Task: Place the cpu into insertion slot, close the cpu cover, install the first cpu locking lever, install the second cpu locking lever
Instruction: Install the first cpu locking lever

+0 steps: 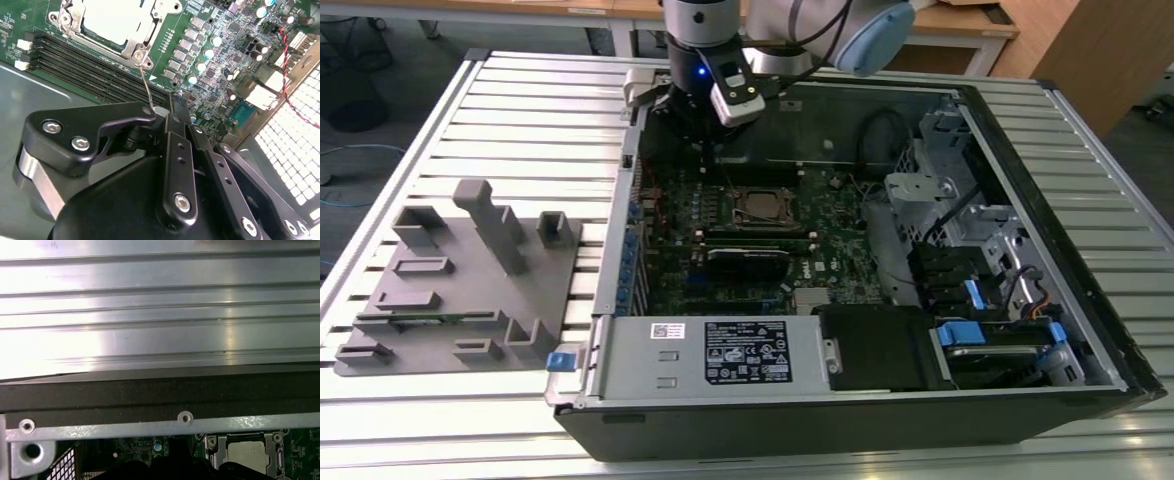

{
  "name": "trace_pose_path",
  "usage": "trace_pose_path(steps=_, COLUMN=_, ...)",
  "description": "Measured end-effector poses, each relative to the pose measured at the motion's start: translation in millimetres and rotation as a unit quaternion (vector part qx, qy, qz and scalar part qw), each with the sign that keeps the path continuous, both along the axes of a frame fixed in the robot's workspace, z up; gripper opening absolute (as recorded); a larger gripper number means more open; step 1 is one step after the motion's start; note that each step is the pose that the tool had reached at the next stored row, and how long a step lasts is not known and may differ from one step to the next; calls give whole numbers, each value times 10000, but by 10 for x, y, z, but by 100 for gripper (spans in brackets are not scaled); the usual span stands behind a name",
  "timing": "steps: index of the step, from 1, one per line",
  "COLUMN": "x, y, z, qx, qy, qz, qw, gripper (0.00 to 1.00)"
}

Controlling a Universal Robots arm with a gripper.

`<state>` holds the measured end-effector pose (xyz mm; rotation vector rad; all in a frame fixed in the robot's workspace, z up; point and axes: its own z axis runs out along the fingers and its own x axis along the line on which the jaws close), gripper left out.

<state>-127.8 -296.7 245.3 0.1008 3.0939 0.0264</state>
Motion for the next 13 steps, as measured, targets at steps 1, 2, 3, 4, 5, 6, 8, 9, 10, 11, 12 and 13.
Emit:
trace_pose_path(steps=1, x=0, y=1, z=6, qx=2, qy=0, qz=-1, qw=10000, gripper=10)
trace_pose_path(steps=2, x=-1, y=0, z=16, qx=-1, qy=4, qz=-2, qw=10000, gripper=10)
trace_pose_path(steps=3, x=-2, y=-2, z=26, qx=-3, qy=4, qz=-2, qw=10000, gripper=10)
trace_pose_path(steps=4, x=0, y=-3, z=32, qx=-3, qy=3, qz=0, qw=10000, gripper=10)
trace_pose_path(steps=5, x=0, y=-4, z=38, qx=-3, qy=3, qz=0, qw=10000, gripper=10)
trace_pose_path(steps=6, x=-1, y=-6, z=42, qx=-3, qy=3, qz=0, qw=10000, gripper=10)
trace_pose_path(steps=8, x=0, y=-9, z=43, qx=0, qy=2, qz=1, qw=10000, gripper=10)
trace_pose_path(steps=9, x=0, y=-11, z=44, qx=21, qy=-2, qz=1, qw=10000, gripper=10)
trace_pose_path(steps=10, x=0, y=-15, z=44, qx=62, qy=-11, qz=1, qw=10000, gripper=10)
trace_pose_path(steps=11, x=0, y=-18, z=44, qx=104, qy=-20, qz=1, qw=9999, gripper=10)
trace_pose_path(steps=12, x=0, y=-22, z=44, qx=141, qy=-27, qz=1, qw=9999, gripper=10)
trace_pose_path(steps=13, x=0, y=-25, z=44, qx=169, qy=-32, qz=1, qw=9999, gripper=10)
